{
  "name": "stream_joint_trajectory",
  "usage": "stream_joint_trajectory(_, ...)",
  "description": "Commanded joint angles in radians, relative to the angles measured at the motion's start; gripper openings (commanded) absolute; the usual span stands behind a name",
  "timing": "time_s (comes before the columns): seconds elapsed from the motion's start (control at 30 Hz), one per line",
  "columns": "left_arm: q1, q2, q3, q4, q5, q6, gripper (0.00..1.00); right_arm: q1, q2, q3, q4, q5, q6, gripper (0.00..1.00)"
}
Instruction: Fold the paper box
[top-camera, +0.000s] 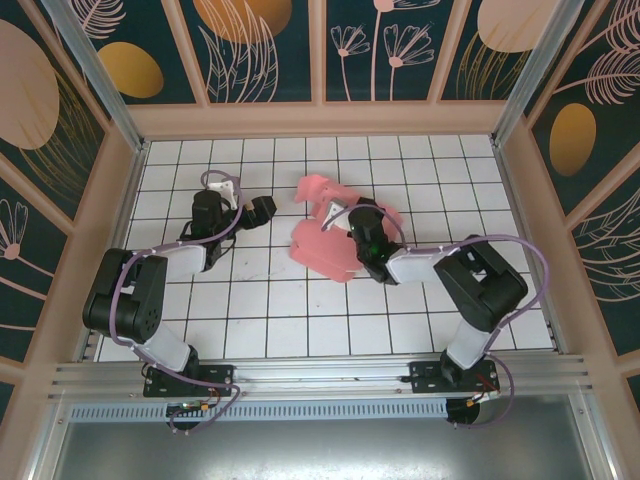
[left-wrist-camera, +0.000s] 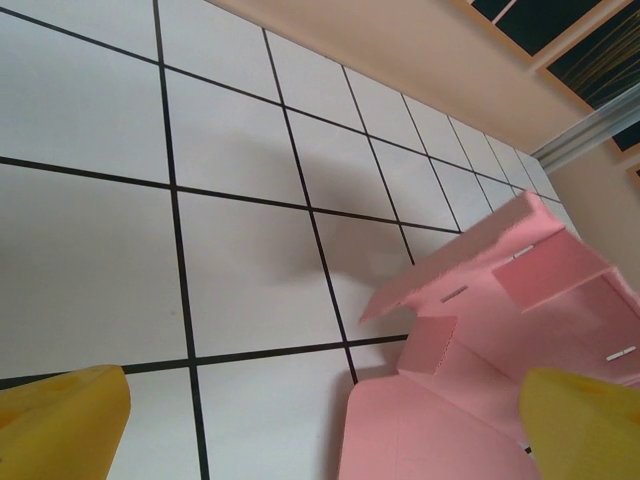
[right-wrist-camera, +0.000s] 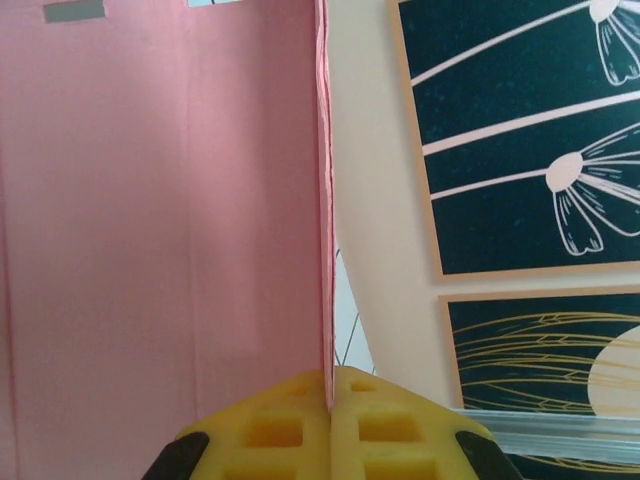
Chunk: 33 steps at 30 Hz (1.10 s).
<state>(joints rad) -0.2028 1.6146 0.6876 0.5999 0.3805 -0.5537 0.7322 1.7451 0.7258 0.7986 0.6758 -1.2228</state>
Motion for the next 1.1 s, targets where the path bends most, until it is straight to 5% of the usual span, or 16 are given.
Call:
stream_joint_trajectory(0.0, 0.008, 0.003, 0.036, -0.017, -0.002, 0.034, 0.99, 0.039, 0.061, -0.034, 0.255, 0.079, -0.096, 0.00)
stream_joint_trajectory(0.17, 0.010, 0.014, 0.048, -0.021, 0.001, 0.044, 0.99, 0.080, 0.162, -0.081, 0.503, 0.119, -0.218, 0.00)
stream_joint_trajectory(0.63, 0.011, 0.107, 0.108, -0.003, 0.032, 0.047, 0.99, 0.104, 0.317, -0.119, 0.807, 0.176, -0.339, 0.00)
stream_joint_trajectory(1.07, 0.028, 0.261, 0.244, -0.061, 0.054, 0.034, 0.99, 0.118, 0.393, -0.138, 0.881, 0.196, -0.382, 0.00)
